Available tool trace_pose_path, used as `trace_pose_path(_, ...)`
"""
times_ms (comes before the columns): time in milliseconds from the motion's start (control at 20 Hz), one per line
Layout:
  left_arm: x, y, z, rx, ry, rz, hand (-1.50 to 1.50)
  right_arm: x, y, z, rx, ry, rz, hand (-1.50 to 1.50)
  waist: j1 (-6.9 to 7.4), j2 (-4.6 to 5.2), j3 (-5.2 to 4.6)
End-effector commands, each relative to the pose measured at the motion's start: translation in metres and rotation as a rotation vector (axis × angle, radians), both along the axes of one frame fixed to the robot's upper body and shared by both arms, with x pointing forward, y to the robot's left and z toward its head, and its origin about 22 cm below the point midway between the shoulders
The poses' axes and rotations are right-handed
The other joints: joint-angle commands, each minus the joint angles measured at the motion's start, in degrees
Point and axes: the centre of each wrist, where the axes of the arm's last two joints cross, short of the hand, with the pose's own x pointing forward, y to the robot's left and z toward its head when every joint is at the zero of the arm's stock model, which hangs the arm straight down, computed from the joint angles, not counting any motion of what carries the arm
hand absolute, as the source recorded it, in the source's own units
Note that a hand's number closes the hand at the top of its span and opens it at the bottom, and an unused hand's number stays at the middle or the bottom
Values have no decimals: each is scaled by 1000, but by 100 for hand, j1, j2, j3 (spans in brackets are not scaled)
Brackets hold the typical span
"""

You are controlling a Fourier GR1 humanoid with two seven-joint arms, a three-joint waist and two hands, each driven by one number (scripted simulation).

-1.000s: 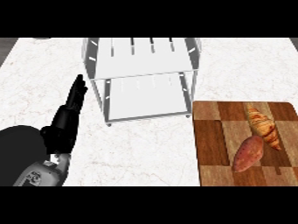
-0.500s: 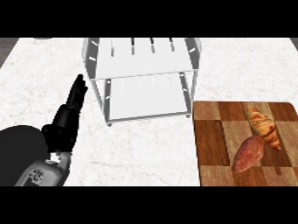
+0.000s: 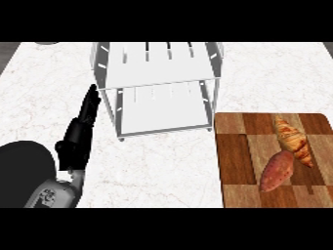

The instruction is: Pick the sweet potato from the cutting board and place it in the tiered basket

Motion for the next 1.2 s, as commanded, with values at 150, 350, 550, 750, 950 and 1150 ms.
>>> trace_pose_path(150,1,11,26,-10,-7,-4,0,-5,11,-2,-113,1,7,-150,22,-9,3)
trace_pose_path(350,1,1,7,0,5,5,0,4,10,-26,-121,6,33,-150,11,1,5)
trace_pose_path(550,11,20,11,-15,13,-8,0,7,24,-18,-194,-31,115,-150,30,5,1)
trace_pose_path(750,0,4,24,-9,10,-12,0,13,30,-27,-231,-39,107,-150,48,0,3)
trace_pose_path(950,5,7,-5,3,11,19,0,10,15,-40,-240,-41,20,-150,-19,1,2)
trace_pose_path(1150,10,9,14,-3,5,15,0,33,-11,-58,-234,-25,-13,-150,-2,1,4)
